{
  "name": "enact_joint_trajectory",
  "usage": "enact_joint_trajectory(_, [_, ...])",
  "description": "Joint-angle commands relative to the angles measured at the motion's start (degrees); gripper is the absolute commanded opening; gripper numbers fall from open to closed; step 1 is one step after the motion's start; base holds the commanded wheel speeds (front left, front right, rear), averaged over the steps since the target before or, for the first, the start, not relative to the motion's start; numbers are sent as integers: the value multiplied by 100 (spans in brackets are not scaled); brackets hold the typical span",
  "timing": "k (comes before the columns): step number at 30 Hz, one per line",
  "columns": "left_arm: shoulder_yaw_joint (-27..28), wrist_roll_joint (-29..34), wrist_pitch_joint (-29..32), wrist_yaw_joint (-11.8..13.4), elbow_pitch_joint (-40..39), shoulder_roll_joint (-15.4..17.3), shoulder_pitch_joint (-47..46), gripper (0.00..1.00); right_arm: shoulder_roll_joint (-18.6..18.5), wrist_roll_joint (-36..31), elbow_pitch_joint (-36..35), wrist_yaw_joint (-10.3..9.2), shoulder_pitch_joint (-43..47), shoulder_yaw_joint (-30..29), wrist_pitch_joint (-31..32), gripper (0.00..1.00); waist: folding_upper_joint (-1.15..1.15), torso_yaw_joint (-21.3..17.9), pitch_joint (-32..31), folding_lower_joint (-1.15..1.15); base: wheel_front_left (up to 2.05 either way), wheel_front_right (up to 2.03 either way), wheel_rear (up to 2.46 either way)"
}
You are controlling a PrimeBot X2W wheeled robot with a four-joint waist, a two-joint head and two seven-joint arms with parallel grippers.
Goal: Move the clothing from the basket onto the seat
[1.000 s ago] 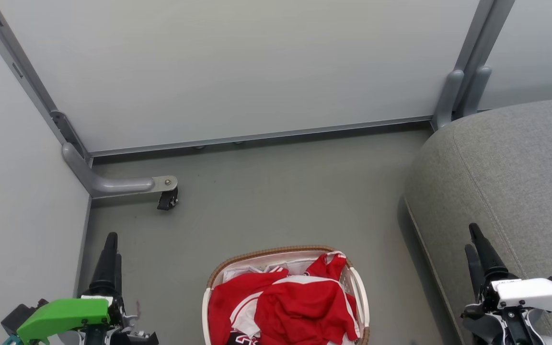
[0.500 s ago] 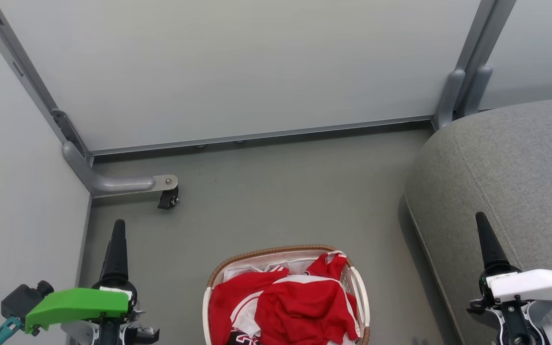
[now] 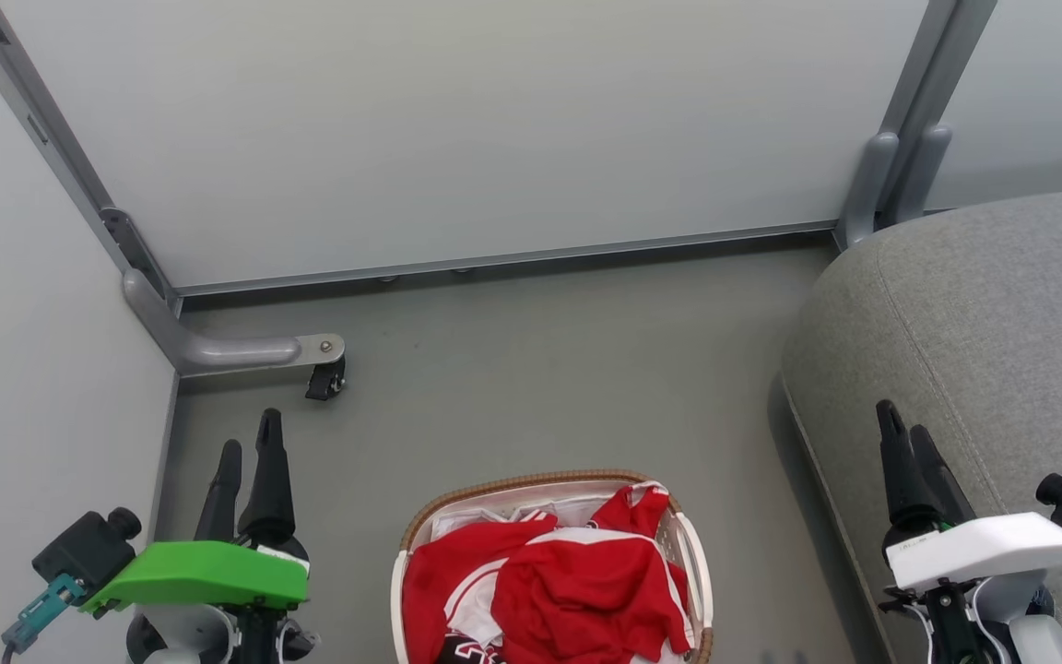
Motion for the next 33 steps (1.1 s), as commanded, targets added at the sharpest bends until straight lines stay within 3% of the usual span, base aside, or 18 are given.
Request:
enact_joint_trajectory(1, [-22,263,-67,33,-89,34,5,100,-42,-242,-89,2,-9,21,-66,100,0,3,1,0,0,0,0])
enact_joint_trajectory(11, [-100,1240,-239,98,20,40,135,100,-49,-1060,65,2,63,46,-240,100,0,27,12,0,0,0,0])
enact_joint_trajectory(33, [-220,2596,-572,136,359,52,267,100,-62,-2479,368,2,133,153,-578,100,0,66,32,0,0,0,0])
